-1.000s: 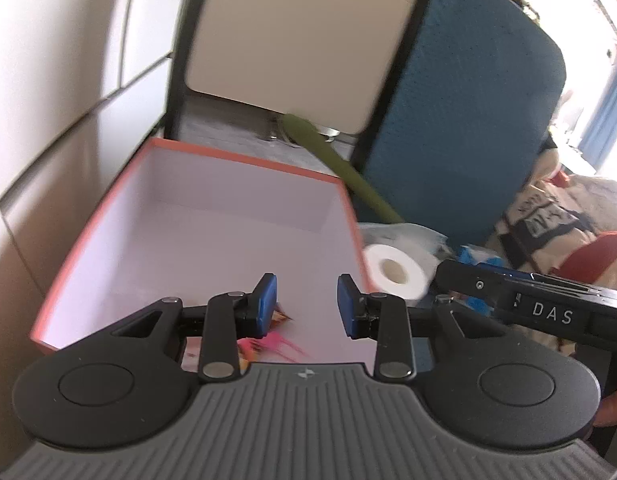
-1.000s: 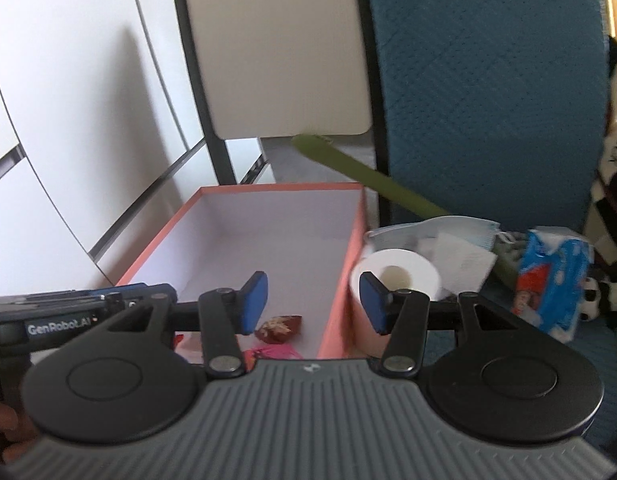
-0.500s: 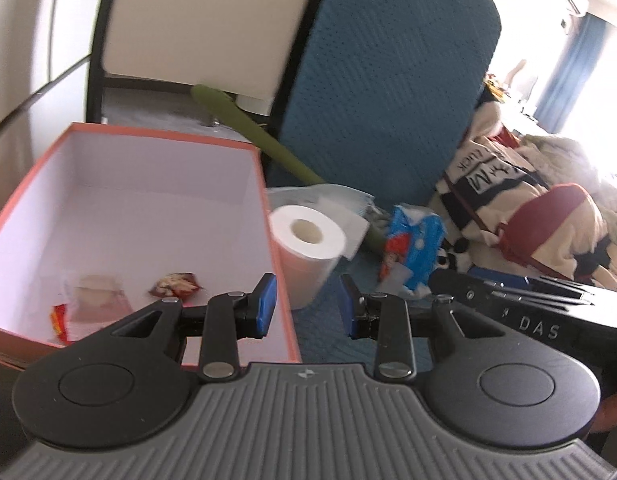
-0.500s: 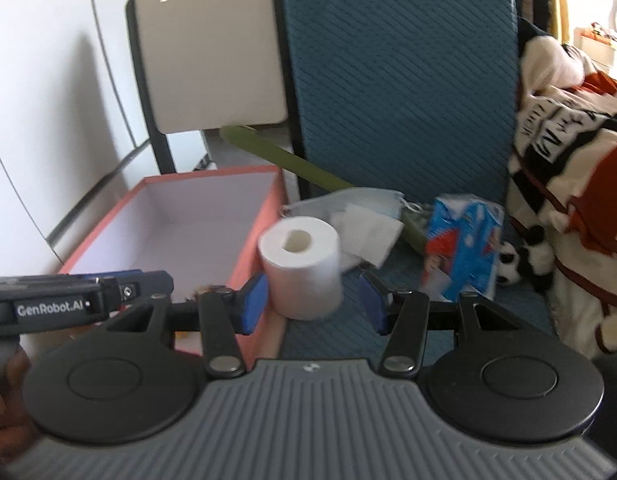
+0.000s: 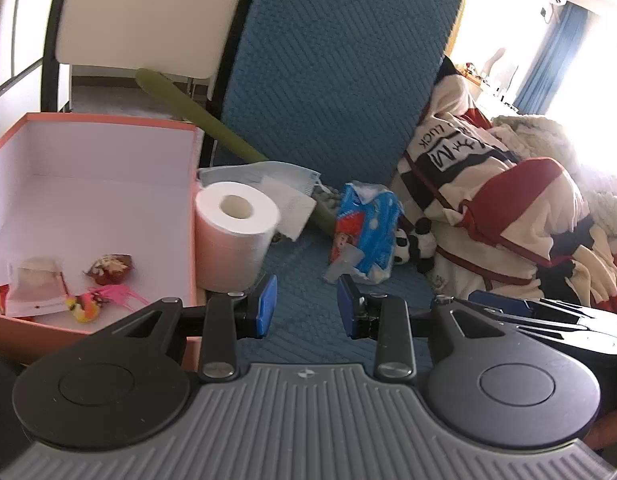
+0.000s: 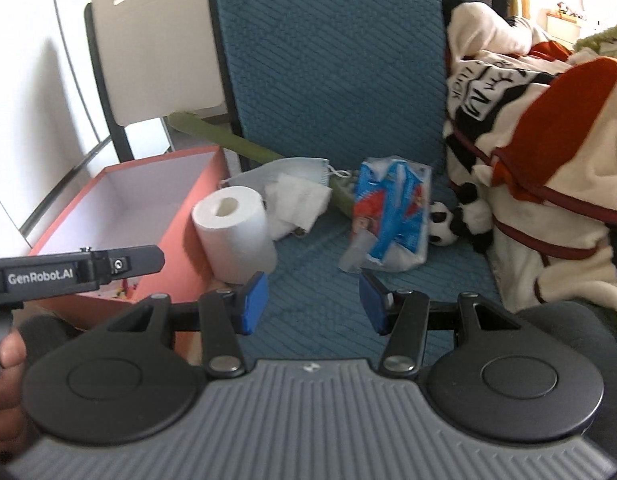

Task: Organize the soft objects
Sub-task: 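Move both tools back toward the items on the chair seat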

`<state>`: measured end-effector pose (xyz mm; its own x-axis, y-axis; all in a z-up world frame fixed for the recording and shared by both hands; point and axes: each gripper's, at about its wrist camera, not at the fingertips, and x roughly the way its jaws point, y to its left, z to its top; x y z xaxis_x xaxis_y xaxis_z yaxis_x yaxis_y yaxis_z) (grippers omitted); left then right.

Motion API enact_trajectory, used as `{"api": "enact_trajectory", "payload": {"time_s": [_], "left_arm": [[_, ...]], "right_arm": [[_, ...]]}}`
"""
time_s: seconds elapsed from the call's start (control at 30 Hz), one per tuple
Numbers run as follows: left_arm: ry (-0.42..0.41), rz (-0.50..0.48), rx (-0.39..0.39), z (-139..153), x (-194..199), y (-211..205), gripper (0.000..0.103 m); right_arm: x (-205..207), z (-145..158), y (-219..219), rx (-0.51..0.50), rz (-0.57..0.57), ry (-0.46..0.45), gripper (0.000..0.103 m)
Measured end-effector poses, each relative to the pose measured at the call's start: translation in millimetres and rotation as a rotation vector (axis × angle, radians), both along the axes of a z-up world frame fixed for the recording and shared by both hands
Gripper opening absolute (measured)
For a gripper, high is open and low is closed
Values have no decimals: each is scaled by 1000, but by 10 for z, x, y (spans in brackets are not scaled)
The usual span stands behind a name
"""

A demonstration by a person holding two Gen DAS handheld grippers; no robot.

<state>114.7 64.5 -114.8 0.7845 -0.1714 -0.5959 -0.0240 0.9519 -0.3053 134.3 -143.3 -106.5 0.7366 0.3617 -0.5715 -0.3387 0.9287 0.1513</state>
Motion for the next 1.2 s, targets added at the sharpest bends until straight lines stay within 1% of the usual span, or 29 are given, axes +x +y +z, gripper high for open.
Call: {"api": "enact_trajectory", "payload": {"time_s": [0.1, 0.37, 0.53, 0.63, 0.73, 0.9, 1.0, 1.2], "left_arm": [[-1, -19, -10, -13, 21, -133, 38], [8, -71, 3, -42, 79, -499, 38], [15, -98, 8, -88, 124, -683, 38], [20, -99, 14, -116, 150, -742, 39], [26, -92, 11, -148, 186, -768, 46], [30, -79, 28, -217, 320, -785, 47], [36, -69, 40, -290, 432, -779, 48], [71, -47, 54, -462, 716, -792, 48]], "right_arm": [[-21, -13, -132, -2, -9, -7, 54], [-49, -57, -500, 4, -57, -13, 54], [-47, -146, -697, -5, -91, -1, 54], [-29, -189, -795, 16, -100, 13, 54], [0, -207, -814, 27, -96, 12, 54], [160, -281, -809, 42, -107, 35, 54], [292, -302, -795, 52, -111, 28, 54], [725, -337, -701, 48, -108, 22, 54]]}}
